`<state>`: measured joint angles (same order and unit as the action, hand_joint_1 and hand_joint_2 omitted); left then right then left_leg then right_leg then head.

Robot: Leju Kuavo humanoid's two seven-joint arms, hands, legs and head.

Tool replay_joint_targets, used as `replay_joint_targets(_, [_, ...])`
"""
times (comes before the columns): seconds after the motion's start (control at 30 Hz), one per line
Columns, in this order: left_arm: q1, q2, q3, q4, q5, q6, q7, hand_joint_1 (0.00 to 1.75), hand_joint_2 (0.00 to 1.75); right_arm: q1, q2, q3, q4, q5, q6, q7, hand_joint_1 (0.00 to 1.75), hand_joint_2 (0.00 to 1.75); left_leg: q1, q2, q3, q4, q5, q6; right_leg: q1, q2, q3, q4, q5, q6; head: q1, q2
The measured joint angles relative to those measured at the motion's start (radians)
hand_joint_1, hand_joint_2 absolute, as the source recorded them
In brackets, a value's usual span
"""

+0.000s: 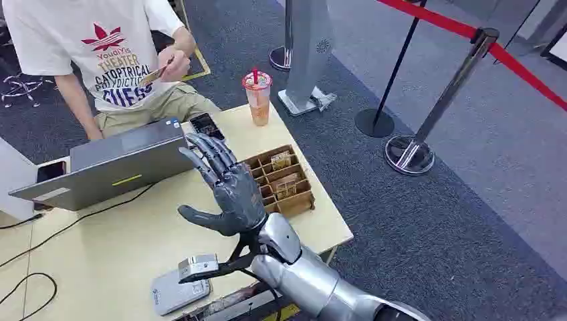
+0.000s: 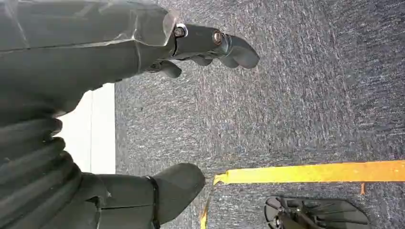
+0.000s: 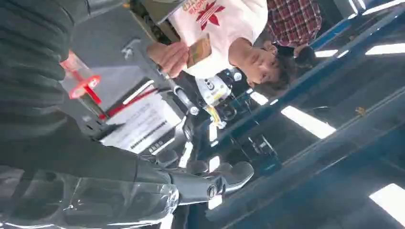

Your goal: Pass the card to the sensor for recognition and then transmit it.

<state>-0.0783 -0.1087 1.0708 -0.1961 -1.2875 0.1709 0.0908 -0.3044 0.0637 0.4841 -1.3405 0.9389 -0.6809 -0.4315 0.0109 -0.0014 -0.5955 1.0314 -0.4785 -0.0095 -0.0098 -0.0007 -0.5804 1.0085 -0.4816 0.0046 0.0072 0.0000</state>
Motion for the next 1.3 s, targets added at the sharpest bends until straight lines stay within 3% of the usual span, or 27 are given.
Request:
replay_joint_targets(0.33, [0.002,0.005,0.0,0.0,-0.011,-0.003,-0.027,0.0,1.75,-0.056,0.026,-0.141,0.058,0.189,0.0,-0.059,0.0,1.75,0.0,0.0,0.0,0.0,0.0,0.0,0.0,0.0,0.0,0.0,0.0,0.0,0.0,0.0])
replay_joint_targets(0.63, [0.002,0.006,0.0,0.0,-0.014,0.0,-0.035,0.0,1.75,-0.102,0.048,-0.243,0.116,0.255,0.0,-0.093,0.0,1.75,0.0,0.0,0.0,0.0,0.0,0.0,0.0,0.0,0.0,0.0,0.0,0.0,0.0,0.0])
replay_joint_targets(0.9, [0.002,0.006,0.0,0.0,-0.007,0.003,-0.042,0.0,1.75,-0.137,0.06,-0.286,0.17,0.265,0.0,-0.104,0.02,1.75,0.0,0.0,0.0,0.0,0.0,0.0,0.0,0.0,0.0,0.0,0.0,0.0,0.0,0.0])
replay_joint_targets(0.93, [0.002,0.007,0.0,0.0,-0.006,0.003,-0.042,0.0,1.75,-0.141,0.061,-0.289,0.176,0.264,0.0,-0.105,0.16,1.75,0.0,0.0,0.0,0.0,0.0,0.0,0.0,0.0,0.0,0.0,0.0,0.0,0.0,0.0])
replay_joint_targets(0.97, [0.002,0.007,0.0,0.0,-0.005,0.003,-0.042,0.0,1.75,-0.144,0.062,-0.292,0.183,0.264,0.0,-0.106,0.45,1.75,0.0,0.0,0.0,0.0,0.0,0.0,0.0,0.0,0.0,0.0,0.0,0.0,0.0,0.0])
replay_joint_targets(1.0, [0.002,0.007,0.0,0.0,-0.005,0.003,-0.042,0.0,1.75,-0.147,0.062,-0.294,0.189,0.264,0.0,-0.107,0.87,1.75,0.0,0.0,0.0,0.0,0.0,0.0,0.0,0.0,0.0,0.0,0.0,0.0,0.0,0.0])
replay_joint_targets(1.03, [0.002,0.007,0.0,0.0,-0.004,0.003,-0.042,0.0,1.75,-0.148,0.063,-0.294,0.195,0.262,0.0,-0.109,1.5,1.75,0.0,0.0,0.0,0.0,0.0,0.0,0.0,0.0,0.0,0.0,0.0,0.0,0.0,0.0])
replay_joint_targets(1.1, [0.002,0.007,0.0,0.0,-0.003,0.003,-0.042,0.0,1.75,-0.151,0.063,-0.295,0.204,0.259,0.0,-0.115,1.52,1.75,0.0,0.0,0.0,0.0,0.0,0.0,0.0,0.0,0.0,0.0,0.0,0.0,0.0,0.0])
replay_joint_targets(1.13, [0.003,0.008,0.0,0.0,-0.002,0.003,-0.042,0.0,1.75,-0.152,0.064,-0.295,0.208,0.259,0.0,-0.116,1.75,1.75,0.0,0.0,0.0,0.0,0.0,0.0,0.0,0.0,0.0,0.0,0.0,0.0,0.0,0.0])
replay_joint_targets(1.3, [0.004,0.008,0.0,0.0,0.001,0.005,-0.042,0.0,1.75,-0.16,0.068,-0.296,0.223,0.244,0.0,-0.127,1.75,1.75,0.0,0.0,0.0,0.0,0.0,0.0,0.0,0.0,0.0,0.0,0.0,0.0,0.0,0.0])
